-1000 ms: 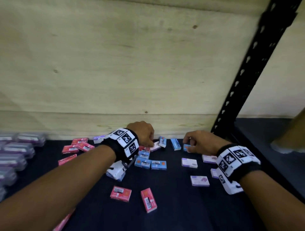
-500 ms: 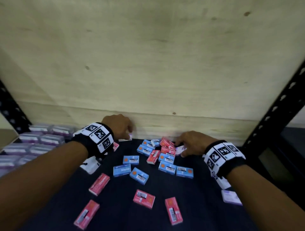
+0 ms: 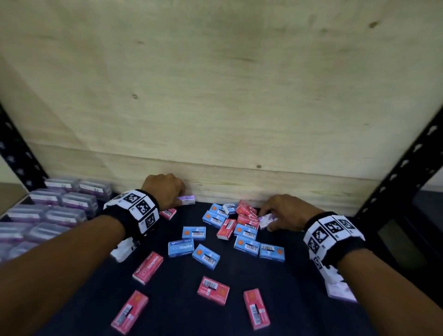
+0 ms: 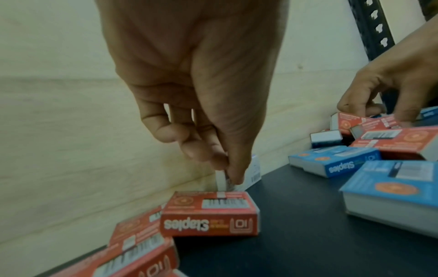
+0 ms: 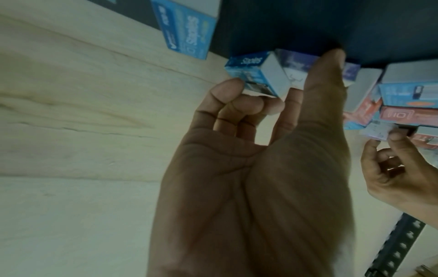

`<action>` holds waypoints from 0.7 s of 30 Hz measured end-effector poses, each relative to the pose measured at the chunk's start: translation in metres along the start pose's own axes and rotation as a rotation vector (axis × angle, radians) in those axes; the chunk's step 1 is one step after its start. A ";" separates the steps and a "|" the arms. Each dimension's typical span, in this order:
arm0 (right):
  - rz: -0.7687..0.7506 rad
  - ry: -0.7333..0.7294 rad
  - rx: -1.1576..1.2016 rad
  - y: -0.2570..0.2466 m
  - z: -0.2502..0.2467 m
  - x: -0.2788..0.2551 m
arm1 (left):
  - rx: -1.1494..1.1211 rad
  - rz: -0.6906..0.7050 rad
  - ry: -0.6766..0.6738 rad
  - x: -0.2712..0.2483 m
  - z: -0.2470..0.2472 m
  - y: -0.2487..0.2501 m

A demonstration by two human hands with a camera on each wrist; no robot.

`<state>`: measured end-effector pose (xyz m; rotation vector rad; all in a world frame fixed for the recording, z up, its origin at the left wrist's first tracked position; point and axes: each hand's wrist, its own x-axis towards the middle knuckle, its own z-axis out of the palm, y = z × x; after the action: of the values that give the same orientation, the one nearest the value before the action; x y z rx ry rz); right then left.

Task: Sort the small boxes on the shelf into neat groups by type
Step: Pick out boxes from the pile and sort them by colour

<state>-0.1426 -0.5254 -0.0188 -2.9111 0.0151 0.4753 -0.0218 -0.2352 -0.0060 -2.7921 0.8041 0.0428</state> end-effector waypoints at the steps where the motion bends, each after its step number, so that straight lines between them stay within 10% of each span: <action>1: -0.010 0.003 0.009 0.001 -0.001 -0.001 | -0.007 0.005 0.002 0.000 0.000 0.000; 21: 0.067 0.079 0.166 0.021 -0.021 -0.086 | -0.241 0.295 0.014 -0.046 -0.057 0.080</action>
<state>-0.2178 -0.5517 0.0244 -2.7711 0.1556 0.3516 -0.1049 -0.2906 0.0358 -2.8662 1.2867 0.1827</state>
